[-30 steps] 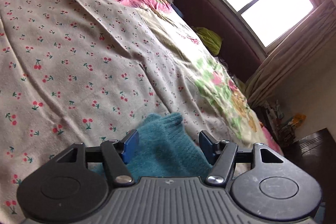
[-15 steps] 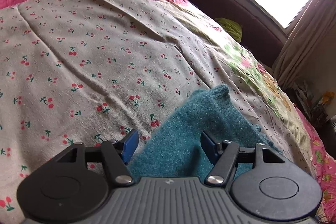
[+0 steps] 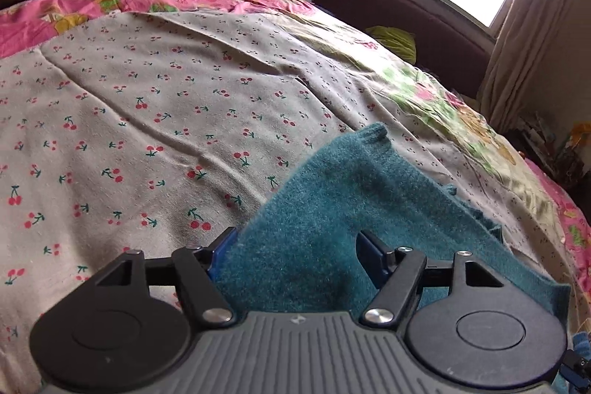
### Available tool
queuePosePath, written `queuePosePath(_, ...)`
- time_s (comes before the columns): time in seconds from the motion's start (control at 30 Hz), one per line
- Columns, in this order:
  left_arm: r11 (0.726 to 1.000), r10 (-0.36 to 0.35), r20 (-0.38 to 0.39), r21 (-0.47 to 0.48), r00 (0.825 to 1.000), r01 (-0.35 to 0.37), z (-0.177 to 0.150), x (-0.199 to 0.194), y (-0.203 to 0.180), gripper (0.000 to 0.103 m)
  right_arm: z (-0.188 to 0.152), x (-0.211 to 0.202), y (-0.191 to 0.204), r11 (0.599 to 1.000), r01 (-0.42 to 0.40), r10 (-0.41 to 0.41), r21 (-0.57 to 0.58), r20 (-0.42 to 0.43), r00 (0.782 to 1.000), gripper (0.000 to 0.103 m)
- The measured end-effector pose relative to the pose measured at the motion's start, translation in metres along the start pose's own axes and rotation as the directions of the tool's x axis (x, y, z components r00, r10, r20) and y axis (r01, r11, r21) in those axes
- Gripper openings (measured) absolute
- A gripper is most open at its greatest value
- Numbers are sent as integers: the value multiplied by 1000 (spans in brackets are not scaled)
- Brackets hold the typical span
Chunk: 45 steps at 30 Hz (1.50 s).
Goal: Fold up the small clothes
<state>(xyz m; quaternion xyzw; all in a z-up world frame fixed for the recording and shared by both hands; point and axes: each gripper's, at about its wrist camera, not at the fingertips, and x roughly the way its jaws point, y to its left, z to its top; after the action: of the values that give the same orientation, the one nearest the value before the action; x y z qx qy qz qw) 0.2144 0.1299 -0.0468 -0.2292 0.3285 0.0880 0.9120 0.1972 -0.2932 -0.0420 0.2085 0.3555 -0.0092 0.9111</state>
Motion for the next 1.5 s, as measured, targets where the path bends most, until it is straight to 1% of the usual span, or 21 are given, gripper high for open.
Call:
queuePosePath(0.1, 996, 58, -48, 68, 997, -55, -6, 12, -4, 84, -5, -3, 0, 1000, 0, 1, -15, 28, 1000, 37)
queuePosePath(0.13, 996, 63, -56, 62, 996, -60, -7, 16, -1, 87, -5, -8, 0, 1000, -18, 18, 0, 42, 999, 39)
queuePosePath(0.17, 998, 53, -64, 29, 997, -51, -6, 16, 4, 87, -4, -13, -1, 999, -40, 39, 13, 56, 998, 40)
queuePosePath(0.23, 999, 44, -53, -10, 998, -44, -5, 6, 8, 87, -4, -21, -8, 997, -68, 64, 42, 91, 994, 40)
queuePosePath(0.3, 998, 68, -17, 14, 998, -68, -6, -8, 3, 86, -8, -22, -19, 994, -74, 65, 80, 104, 992, 40)
queuePosePath(0.33, 997, 71, -5, 29, 997, -71, -7, -14, 1, 86, -11, -19, -24, 994, -65, 57, 88, 91, 994, 40)
queuePosePath(0.4, 996, 75, 7, 56, 997, -76, -11, -24, -5, 86, -16, -6, -30, 998, -22, 20, 60, 37, 999, 40)
queuePosePath(0.43, 993, 88, 6, 72, 996, -88, -13, -26, -8, 86, -18, -1, -34, 997, -27, 26, 68, 13, 1000, 45)
queuePosePath(0.47, 991, 100, 0, 86, 995, -100, -14, -26, -10, 86, -19, 1, -39, 993, -47, 47, 106, 6, 999, 45)
queuePosePath(0.53, 987, 128, -2, 101, 992, -127, -17, -25, -12, 86, -15, -2, -44, 987, -77, 77, 141, 5, 997, 45)
queuePosePath(0.67, 988, 132, 37, 78, 991, -135, -17, -38, -15, 86, -16, -2, -52, 979, -107, 107, 173, 7, 994, 45)
queuePosePath(0.77, 989, 121, 72, 79, 990, -127, -18, -49, -18, 86, -16, 0, -53, 976, -116, 117, 185, 1, 993, 45)
queuePosePath(0.9, 990, 85, 68, 108, 994, -92, -25, -55, -27, 86, -16, -1, -55, 971, -130, 131, 200, 8, 991, 45)
queuePosePath(1.03, 985, 28, 40, 169, 999, -35, -37, -57, -51, 86, -17, 2, -62, 957, -154, 160, 244, -2, 987, 45)
queuePosePath(1.1, 979, 6, 8, 206, 1000, -8, -46, -53, -64, 86, -17, 3, -67, 949, -165, 173, 269, -5, 985, 45)
queuePosePath(1.23, 970, -20, -54, 241, 998, 32, -63, -45, -84, 86, -16, 5, -73, 937, -184, 194, 298, -4, 981, 45)
queuePosePath(1.33, 960, -37, -67, 274, 997, 54, -68, -42, -100, 86, -16, 8, -74, 935, -193, 204, 296, -4, 979, 45)
queuePosePath(1.5, 946, -74, -70, 312, 995, 92, -68, -35, -126, 86, -15, 9, -74, 937, -201, 212, 286, -6, 977, 45)
